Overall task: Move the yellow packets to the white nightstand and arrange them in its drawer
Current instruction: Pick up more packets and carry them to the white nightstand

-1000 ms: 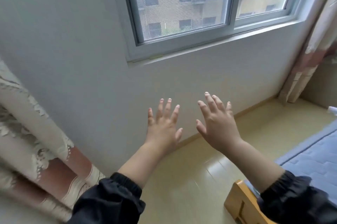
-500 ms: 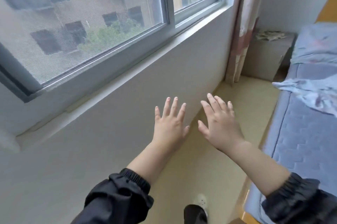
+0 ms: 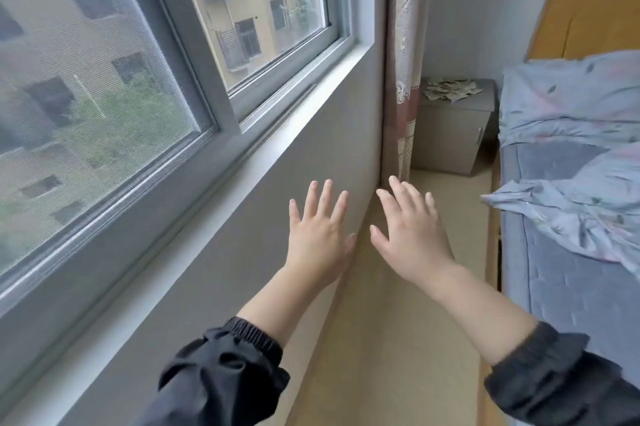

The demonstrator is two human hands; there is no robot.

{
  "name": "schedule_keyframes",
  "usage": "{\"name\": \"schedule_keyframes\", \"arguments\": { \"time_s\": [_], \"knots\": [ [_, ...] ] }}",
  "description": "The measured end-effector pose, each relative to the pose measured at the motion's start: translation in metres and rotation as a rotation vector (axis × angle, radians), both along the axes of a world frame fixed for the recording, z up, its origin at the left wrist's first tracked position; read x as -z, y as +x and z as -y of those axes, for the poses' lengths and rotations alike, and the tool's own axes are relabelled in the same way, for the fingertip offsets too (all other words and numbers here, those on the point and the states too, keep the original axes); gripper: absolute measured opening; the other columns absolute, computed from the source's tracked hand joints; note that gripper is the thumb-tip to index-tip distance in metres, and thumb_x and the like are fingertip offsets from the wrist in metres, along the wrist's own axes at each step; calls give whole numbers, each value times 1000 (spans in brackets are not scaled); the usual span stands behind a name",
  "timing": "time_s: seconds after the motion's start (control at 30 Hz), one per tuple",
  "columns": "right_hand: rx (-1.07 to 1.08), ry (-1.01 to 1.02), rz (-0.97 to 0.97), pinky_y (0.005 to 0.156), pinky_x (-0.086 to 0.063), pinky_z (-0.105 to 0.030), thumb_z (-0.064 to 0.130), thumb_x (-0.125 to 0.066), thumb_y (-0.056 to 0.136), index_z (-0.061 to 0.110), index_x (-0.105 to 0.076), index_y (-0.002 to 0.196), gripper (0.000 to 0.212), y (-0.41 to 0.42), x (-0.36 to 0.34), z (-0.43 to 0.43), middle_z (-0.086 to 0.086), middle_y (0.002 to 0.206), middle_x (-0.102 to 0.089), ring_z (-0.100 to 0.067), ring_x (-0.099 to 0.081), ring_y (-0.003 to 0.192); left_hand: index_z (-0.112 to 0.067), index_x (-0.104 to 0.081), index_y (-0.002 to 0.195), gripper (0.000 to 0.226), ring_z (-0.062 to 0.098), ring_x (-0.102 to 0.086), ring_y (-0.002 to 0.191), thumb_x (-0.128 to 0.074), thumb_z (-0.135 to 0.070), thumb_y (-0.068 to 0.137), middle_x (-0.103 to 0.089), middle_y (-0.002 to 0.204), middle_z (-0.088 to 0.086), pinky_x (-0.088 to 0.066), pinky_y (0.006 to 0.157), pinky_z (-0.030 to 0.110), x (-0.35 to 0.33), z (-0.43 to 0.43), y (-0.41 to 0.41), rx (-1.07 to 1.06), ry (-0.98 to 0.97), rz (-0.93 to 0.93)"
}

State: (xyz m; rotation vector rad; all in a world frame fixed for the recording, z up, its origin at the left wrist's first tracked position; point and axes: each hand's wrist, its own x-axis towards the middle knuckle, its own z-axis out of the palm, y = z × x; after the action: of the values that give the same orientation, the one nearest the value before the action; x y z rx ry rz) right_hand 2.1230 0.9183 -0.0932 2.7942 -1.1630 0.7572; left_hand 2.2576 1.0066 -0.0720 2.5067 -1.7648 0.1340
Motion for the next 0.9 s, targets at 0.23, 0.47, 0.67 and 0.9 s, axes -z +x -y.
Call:
{"name": "schedule_keyframes", "arguments": {
  "time_s": [0.23, 0.47, 0.67, 0.9],
  "knots": [
    [150, -35, 20, 103, -34, -58, 32, -69, 80, 5, -54, 129, 58, 52, 0, 187, -19, 143, -44, -36, -44, 129, -22, -6, 154, 71, 25, 14, 147, -41, -44, 96, 6, 161, 4, 0, 115, 55, 8, 206, 59, 119, -78, -37],
    [338, 34, 4, 107, -30, -57, 31, -66, 81, 8, -52, 131, 57, 84, -19, 381, -16, 147, -40, -33, -38, 134, -20, -10, 153, 71, 27, 11, 148, -44, -42, 95, 2, 162, 6, -2, 115, 56, 1, 434, 94, 291, -54, -97],
    [474, 68, -2, 106, -31, -55, 31, -66, 82, 7, -52, 130, 56, 65, -15, 527, -16, 145, -42, -33, -41, 131, -20, -10, 153, 71, 27, 9, 148, -44, -40, 94, 3, 161, 6, -5, 115, 55, 13, 598, 75, 415, -14, -121],
    [528, 90, -17, 110, -27, -54, 32, -61, 86, 8, -48, 135, 56, 16, 8, 730, -15, 149, -36, -33, -35, 135, -19, -6, 153, 74, 29, 9, 148, -45, -43, 94, 5, 161, 7, -6, 115, 55, 45, 808, 38, 452, 11, -52]
  ]
}}
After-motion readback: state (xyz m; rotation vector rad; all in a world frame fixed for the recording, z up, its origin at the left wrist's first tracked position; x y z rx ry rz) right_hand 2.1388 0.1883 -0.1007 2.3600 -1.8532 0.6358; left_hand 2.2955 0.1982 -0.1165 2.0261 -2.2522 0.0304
